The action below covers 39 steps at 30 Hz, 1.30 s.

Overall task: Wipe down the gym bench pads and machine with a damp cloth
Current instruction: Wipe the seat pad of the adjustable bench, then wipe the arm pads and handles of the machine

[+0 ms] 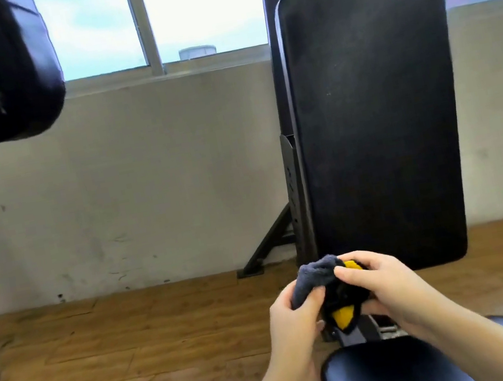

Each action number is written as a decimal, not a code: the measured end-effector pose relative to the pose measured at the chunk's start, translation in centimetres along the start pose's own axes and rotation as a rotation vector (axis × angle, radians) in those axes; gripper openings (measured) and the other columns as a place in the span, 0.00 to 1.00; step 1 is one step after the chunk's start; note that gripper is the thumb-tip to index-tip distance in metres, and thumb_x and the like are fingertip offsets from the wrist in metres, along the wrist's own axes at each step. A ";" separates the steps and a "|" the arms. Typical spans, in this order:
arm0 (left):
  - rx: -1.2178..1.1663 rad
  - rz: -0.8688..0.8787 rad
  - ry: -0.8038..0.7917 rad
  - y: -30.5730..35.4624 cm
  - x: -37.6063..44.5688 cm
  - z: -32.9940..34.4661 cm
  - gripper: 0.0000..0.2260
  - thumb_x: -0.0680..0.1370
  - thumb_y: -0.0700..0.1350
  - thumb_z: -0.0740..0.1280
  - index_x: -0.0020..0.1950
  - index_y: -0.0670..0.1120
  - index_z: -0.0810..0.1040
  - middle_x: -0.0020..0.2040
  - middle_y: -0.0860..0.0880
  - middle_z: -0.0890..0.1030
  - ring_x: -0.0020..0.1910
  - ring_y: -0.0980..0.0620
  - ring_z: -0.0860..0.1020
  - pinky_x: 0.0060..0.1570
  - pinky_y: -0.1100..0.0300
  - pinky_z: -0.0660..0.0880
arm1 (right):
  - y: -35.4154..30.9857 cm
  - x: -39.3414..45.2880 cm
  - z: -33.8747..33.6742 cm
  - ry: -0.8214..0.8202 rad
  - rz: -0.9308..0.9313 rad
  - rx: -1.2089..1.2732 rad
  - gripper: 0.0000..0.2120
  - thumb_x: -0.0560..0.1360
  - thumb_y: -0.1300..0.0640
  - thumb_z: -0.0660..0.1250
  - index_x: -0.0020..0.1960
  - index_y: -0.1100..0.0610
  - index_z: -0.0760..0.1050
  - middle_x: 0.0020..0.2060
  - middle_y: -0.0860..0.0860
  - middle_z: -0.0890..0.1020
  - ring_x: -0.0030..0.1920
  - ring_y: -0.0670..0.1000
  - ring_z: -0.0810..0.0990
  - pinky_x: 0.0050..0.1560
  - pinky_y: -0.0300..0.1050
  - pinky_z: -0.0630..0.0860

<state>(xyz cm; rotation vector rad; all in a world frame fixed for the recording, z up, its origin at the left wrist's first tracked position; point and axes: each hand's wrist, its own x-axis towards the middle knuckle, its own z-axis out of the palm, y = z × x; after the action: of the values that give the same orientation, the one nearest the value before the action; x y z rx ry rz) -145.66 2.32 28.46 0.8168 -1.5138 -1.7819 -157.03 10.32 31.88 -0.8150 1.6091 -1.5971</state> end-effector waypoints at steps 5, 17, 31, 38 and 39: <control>-0.122 -0.066 0.040 3.8 2.4 0.7 0.09 0.78 0.39 0.65 0.58 0.45 0.78 0.50 0.45 0.84 0.51 0.48 0.82 0.54 0.51 0.78 | -3.3 2.8 0.7 0.024 0.053 0.106 0.07 0.76 0.63 0.64 0.53 0.59 0.78 0.44 0.58 0.84 0.47 0.56 0.83 0.43 0.52 0.81; -0.031 -0.250 0.063 15.1 -0.1 1.9 0.13 0.76 0.41 0.68 0.60 0.46 0.77 0.52 0.45 0.83 0.53 0.48 0.81 0.57 0.48 0.77 | -11.7 -0.4 1.6 0.094 0.208 0.305 0.08 0.77 0.57 0.64 0.54 0.55 0.79 0.47 0.55 0.84 0.50 0.55 0.82 0.50 0.58 0.80; -0.127 -0.191 0.276 30.3 -4.0 1.1 0.11 0.76 0.39 0.68 0.58 0.46 0.78 0.51 0.45 0.83 0.51 0.49 0.82 0.50 0.57 0.79 | -26.7 -1.7 5.6 -0.114 0.277 0.281 0.11 0.77 0.54 0.64 0.58 0.56 0.78 0.52 0.55 0.82 0.54 0.54 0.81 0.49 0.52 0.80; -0.080 -0.095 0.336 34.7 -4.0 1.5 0.06 0.75 0.42 0.71 0.51 0.49 0.80 0.46 0.48 0.84 0.47 0.53 0.83 0.46 0.59 0.80 | -31.9 -1.7 7.3 -0.200 0.231 0.229 0.15 0.75 0.55 0.67 0.60 0.55 0.74 0.53 0.54 0.82 0.54 0.52 0.81 0.52 0.56 0.80; -0.057 -0.073 0.334 35.5 -4.1 1.3 0.06 0.75 0.42 0.71 0.51 0.49 0.80 0.46 0.49 0.84 0.47 0.54 0.83 0.46 0.60 0.80 | -32.5 -1.6 7.7 -0.189 0.220 0.217 0.14 0.75 0.55 0.67 0.59 0.55 0.74 0.52 0.54 0.82 0.54 0.52 0.81 0.52 0.56 0.80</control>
<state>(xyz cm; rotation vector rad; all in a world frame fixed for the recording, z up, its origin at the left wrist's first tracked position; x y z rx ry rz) -141.24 2.16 63.91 1.0915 -1.2248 -1.6337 -151.30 6.37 64.57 -0.6299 1.3168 -1.4609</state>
